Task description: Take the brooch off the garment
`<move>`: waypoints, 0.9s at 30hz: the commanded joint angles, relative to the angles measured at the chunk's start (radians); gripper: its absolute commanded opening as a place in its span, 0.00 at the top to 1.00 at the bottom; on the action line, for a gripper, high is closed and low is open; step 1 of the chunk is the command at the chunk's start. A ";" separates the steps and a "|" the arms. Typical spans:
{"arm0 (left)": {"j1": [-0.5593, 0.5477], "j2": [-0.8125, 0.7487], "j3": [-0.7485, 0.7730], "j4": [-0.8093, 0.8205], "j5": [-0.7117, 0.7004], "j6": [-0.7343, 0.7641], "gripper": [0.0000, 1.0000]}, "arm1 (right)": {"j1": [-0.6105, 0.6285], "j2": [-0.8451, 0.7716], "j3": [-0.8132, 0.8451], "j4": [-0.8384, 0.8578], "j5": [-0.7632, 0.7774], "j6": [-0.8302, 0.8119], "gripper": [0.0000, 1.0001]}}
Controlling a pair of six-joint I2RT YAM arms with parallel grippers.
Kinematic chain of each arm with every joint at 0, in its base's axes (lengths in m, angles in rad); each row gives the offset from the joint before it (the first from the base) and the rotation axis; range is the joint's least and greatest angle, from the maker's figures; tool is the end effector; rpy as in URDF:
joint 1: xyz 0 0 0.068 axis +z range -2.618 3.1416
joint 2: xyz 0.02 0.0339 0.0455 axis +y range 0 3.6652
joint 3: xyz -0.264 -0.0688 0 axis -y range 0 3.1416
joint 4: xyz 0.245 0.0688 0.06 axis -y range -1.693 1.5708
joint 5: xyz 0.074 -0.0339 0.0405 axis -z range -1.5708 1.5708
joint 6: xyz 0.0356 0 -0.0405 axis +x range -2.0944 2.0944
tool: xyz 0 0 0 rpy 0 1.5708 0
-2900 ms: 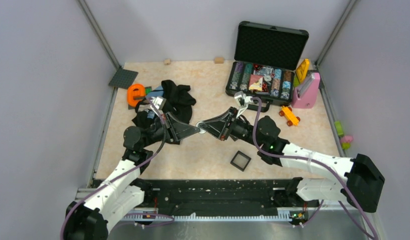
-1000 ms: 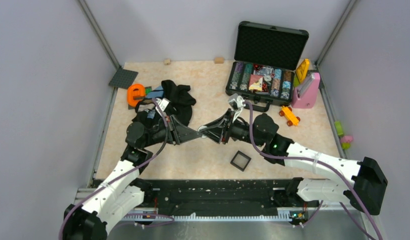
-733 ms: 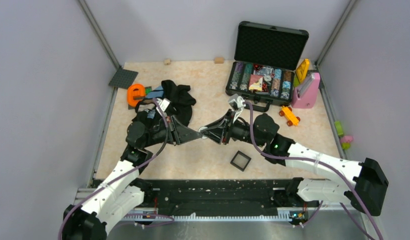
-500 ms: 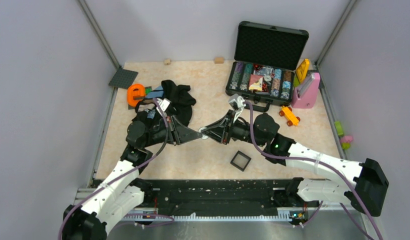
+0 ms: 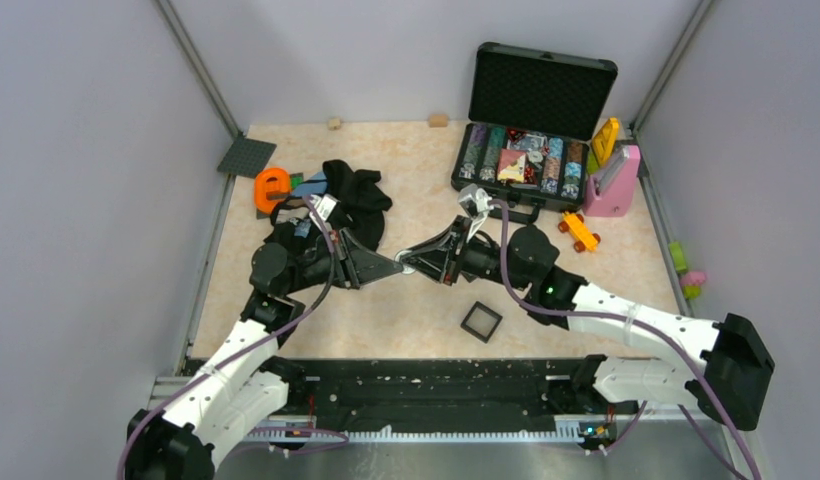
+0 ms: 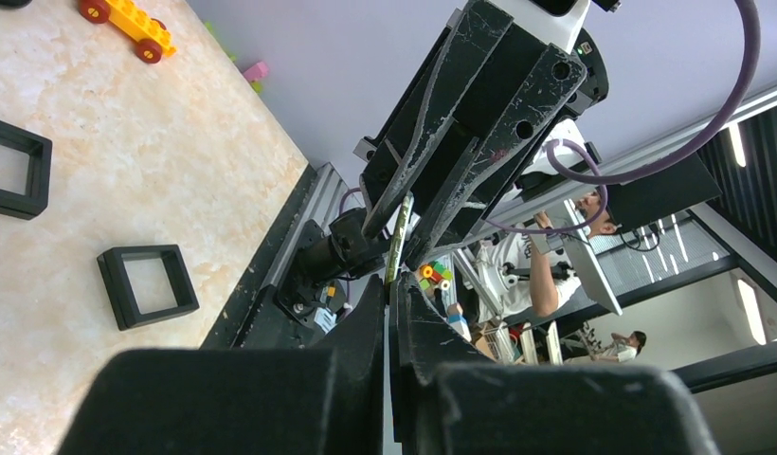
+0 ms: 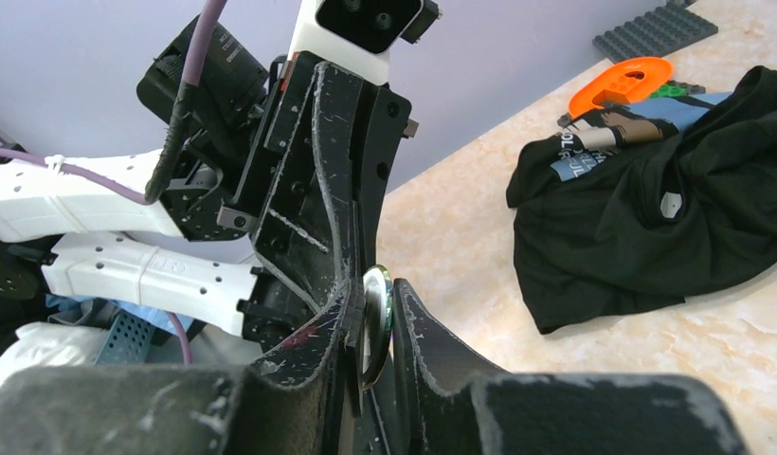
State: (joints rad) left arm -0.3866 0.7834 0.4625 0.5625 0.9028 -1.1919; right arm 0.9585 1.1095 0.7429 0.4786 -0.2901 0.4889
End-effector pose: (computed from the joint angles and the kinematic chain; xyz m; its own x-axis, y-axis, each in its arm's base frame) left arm 0.1540 -0.0929 0.3024 -0.7909 -0.2994 -0.5337 0.5534 0.0221 -0.8326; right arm 0.1412 0.2187 0.3302 -0.3883 0.2301 -0.8923 -0.8667 0.2379 0.4385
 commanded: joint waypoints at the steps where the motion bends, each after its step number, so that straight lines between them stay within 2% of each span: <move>1: -0.006 0.001 0.044 0.119 -0.007 -0.043 1.00 | 0.003 0.040 0.025 -0.016 -0.046 0.001 0.84; 19: -0.006 0.006 0.039 0.145 -0.008 -0.057 1.00 | 0.009 0.050 0.019 0.002 -0.046 0.014 0.84; 21: -0.006 0.007 0.038 0.143 -0.008 -0.053 1.00 | 0.010 0.051 0.018 0.007 -0.047 0.021 0.78; 27: -0.006 0.001 0.038 0.051 -0.025 0.034 1.00 | 0.008 0.025 0.009 0.021 -0.022 0.077 0.52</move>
State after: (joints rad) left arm -0.3870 0.7944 0.4625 0.5941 0.9066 -1.2198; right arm 0.9539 1.1362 0.7429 0.5278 -0.2848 0.5285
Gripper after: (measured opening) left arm 0.011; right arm 0.424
